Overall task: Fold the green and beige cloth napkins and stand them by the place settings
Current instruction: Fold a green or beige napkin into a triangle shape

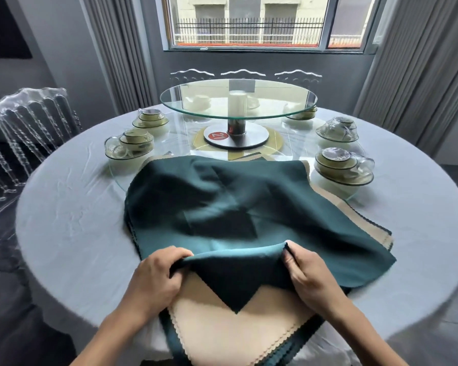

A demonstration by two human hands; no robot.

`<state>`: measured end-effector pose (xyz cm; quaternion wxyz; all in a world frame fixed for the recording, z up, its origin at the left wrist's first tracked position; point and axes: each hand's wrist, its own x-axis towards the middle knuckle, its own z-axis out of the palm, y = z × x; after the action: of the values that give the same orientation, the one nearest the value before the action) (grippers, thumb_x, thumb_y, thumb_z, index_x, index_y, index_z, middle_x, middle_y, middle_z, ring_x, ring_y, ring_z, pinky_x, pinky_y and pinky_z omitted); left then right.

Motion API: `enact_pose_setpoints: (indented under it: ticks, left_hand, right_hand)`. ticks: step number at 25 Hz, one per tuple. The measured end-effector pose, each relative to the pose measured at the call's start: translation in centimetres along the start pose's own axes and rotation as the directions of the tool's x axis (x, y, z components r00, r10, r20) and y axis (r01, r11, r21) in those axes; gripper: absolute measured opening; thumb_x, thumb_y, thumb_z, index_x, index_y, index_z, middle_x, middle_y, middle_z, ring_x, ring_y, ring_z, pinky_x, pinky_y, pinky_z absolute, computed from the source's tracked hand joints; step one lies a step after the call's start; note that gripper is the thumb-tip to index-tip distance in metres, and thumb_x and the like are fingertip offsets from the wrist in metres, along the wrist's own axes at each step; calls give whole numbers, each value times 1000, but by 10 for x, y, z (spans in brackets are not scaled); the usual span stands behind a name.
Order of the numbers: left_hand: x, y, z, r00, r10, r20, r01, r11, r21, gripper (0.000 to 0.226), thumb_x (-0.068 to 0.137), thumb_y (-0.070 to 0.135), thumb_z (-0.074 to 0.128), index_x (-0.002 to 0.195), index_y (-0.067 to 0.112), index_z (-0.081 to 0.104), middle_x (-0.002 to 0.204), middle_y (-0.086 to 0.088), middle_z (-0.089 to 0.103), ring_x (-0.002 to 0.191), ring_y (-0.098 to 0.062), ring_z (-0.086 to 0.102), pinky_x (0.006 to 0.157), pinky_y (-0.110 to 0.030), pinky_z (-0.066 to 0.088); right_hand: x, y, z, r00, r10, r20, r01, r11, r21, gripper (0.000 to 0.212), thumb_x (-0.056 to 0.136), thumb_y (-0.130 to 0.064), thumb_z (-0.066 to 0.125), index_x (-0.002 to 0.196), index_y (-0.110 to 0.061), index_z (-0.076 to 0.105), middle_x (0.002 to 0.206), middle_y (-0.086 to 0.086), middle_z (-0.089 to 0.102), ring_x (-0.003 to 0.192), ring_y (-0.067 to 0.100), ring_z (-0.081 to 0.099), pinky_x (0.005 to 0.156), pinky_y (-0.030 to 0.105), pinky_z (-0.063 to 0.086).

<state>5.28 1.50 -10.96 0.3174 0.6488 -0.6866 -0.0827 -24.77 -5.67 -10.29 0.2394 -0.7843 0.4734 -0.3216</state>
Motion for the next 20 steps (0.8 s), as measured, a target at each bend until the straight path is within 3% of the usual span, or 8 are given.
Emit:
enact_pose_setpoints:
  ticks: [3,6,9,11,14,16,18,20]
  left_hand:
    - [4,3,-7,998,-20,52,19,1000,15,31,67,13,50,84,36,62,80,19,62,79,-3,57,68,-26,41]
    - [-10,19,-29,965,-11,263,66,977,-201,18,73,23,54,83,33,65,76,10,66,72,-8,61,66,-38,48]
    - [-27,39,-62,874,92,477,156,877,-455,20,84,40,59,85,25,72,76,7,70,71,-7,61,64,-26,45]
    - [-20,43,-70,858,90,505,208,840,-501,24,95,36,60,82,21,72,74,6,69,69,-5,59,61,-21,44]
    - [14,37,-48,912,-103,398,264,888,-377,36,97,37,57,74,11,63,66,8,58,62,-8,52,61,-28,39]
    - [36,31,-26,961,-235,143,250,963,-99,26,94,39,62,77,18,60,71,16,59,66,-10,54,66,-32,42]
    - [34,38,-16,988,-135,-70,142,984,104,13,86,37,69,94,31,60,88,16,60,82,-10,58,77,-34,47]
    - [11,41,-15,989,134,63,-136,990,26,26,82,45,69,104,35,60,100,20,61,93,-3,57,85,-31,47]
  right_hand:
    - [-12,1,-9,1000,-14,11,14,1000,-2,35,102,-36,43,71,-24,31,56,0,36,52,13,33,54,37,34]
    - [-33,-8,-35,995,-71,63,75,996,-55,30,94,-42,40,70,-26,32,54,-3,31,49,7,28,50,29,27]
    - [-45,-25,-73,955,-31,294,-21,985,173,35,100,-28,49,66,-20,43,58,-12,36,55,1,33,50,24,27]
    - [-33,-29,-88,912,43,409,-134,972,195,35,100,-22,51,66,-13,53,61,-12,46,58,1,41,51,25,33]
    - [8,-17,-80,950,208,232,-186,976,-112,36,97,-31,54,70,-8,58,61,-6,57,59,12,54,55,34,41]
    - [26,-8,-65,977,196,-81,-211,851,-481,25,92,-38,59,80,-16,59,69,-2,63,70,24,61,65,38,44]
    - [18,-9,-48,976,-41,-213,-99,789,-606,20,85,-35,67,98,-21,60,84,1,68,81,30,63,73,42,46]
    - [-9,-8,-34,970,-235,-66,173,855,-489,28,84,-40,65,108,-26,60,102,-6,67,92,22,62,78,42,45]
